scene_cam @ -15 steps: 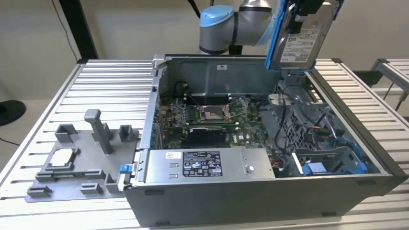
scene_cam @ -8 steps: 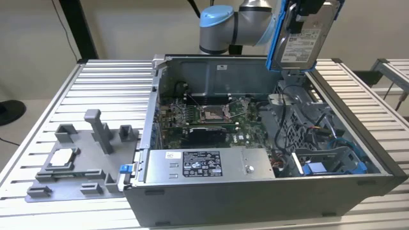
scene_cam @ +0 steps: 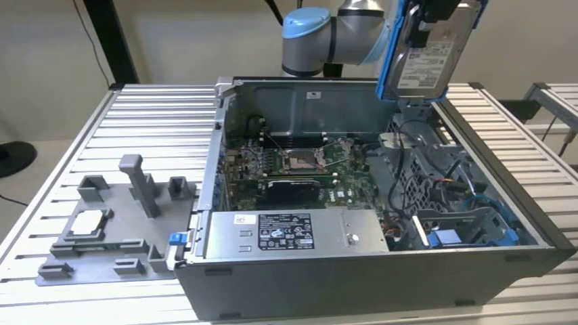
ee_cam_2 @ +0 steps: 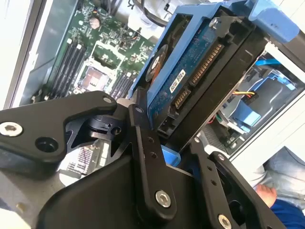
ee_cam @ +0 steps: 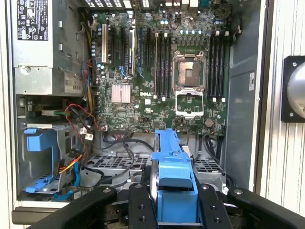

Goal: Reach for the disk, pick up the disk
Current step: 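Pick up the disk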

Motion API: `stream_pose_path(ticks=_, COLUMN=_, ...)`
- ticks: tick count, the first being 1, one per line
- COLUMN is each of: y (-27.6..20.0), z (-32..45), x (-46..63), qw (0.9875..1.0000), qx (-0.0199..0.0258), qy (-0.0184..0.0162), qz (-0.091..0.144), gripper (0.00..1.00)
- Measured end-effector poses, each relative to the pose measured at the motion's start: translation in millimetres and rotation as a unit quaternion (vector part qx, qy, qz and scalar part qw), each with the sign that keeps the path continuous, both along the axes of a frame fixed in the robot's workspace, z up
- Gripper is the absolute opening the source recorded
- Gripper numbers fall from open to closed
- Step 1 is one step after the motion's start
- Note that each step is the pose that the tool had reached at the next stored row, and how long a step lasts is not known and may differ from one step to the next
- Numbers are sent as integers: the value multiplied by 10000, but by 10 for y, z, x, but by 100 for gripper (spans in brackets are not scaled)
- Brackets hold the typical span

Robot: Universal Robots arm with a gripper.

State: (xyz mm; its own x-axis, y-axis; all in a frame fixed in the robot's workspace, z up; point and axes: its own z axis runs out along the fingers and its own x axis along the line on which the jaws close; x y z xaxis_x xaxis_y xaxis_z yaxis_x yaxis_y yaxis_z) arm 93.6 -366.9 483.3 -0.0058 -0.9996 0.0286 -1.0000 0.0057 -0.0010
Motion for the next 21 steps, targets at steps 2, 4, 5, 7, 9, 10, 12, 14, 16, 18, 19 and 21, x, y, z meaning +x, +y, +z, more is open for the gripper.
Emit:
stream_pose_path(ticks=2, y=-25, z=0, x=0, qw=10000, qx=0, qy=0, qz=0, gripper=0)
stream_pose_path(ticks=4, y=-64, z=0, x=0, qw=10000, qx=0, qy=3, qz=0, gripper=0)
stream_pose_path(ticks=5, y=-88, z=0, x=0, qw=10000, qx=0, qy=5, qz=0, gripper=0)
stream_pose_path(ticks=7, y=-130, z=0, x=0, qw=10000, qx=0, qy=6, qz=0, gripper=0)
stream_pose_path(ticks=9, y=-171, z=-1, x=0, qw=10000, qx=1, qy=7, qz=0, gripper=0)
stream_pose_path(ticks=10, y=-191, z=0, x=0, qw=10000, qx=0, qy=7, qz=0, gripper=0)
stream_pose_path(ticks=12, y=-230, z=-1, x=0, qw=10000, qx=0, qy=7, qz=0, gripper=0)
stream_pose_path(ticks=14, y=-270, z=-1, x=0, qw=10000, qx=1, qy=7, qz=0, gripper=0)
stream_pose_path(ticks=16, y=-313, z=0, x=0, qw=10000, qx=0, qy=7, qz=0, gripper=0)
stream_pose_path(ticks=18, y=-360, z=-1, x=0, qw=10000, qx=1, qy=7, qz=0, gripper=0)
stream_pose_path(ticks=19, y=-386, z=0, x=0, qw=10000, qx=0, qy=7, qz=0, gripper=0)
stream_pose_path(ticks=21, y=-432, z=-1, x=0, qw=10000, qx=1, qy=7, qz=0, gripper=0)
